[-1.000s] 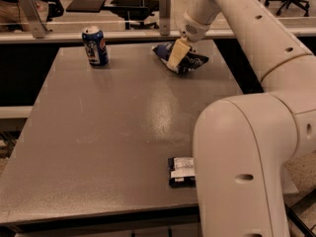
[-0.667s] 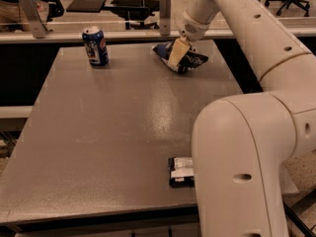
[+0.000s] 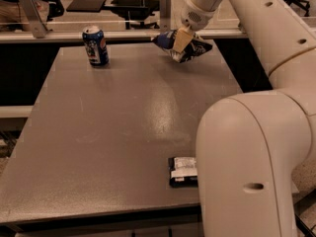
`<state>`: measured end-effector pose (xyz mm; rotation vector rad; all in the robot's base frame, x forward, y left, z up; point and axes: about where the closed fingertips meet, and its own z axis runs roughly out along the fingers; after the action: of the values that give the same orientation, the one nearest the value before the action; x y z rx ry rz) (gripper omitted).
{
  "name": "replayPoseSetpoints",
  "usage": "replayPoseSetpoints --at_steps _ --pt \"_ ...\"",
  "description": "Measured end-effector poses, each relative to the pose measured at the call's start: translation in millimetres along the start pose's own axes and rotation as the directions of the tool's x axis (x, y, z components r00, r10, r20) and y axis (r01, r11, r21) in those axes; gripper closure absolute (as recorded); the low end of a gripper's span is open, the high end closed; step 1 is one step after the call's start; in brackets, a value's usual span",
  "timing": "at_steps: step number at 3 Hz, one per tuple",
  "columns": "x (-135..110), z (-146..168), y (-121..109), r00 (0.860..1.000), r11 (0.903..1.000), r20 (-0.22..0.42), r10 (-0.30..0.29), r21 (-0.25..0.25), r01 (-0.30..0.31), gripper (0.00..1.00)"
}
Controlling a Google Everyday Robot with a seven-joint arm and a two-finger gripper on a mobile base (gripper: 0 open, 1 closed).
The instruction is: Pick blue chip bag
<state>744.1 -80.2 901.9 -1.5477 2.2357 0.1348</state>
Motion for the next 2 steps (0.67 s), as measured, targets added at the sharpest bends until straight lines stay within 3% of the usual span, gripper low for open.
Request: replayPoseSetpoints --at_steps 1,2 --pt "-13.9 -36.5 9.1 0.997 0.9965 0.025 -0.079 0.029 0.079 1.0" --pt "-29.1 -68.8 21.2 0.986 0.9867 0.06 -0.159 0.045 0.156 1.0"
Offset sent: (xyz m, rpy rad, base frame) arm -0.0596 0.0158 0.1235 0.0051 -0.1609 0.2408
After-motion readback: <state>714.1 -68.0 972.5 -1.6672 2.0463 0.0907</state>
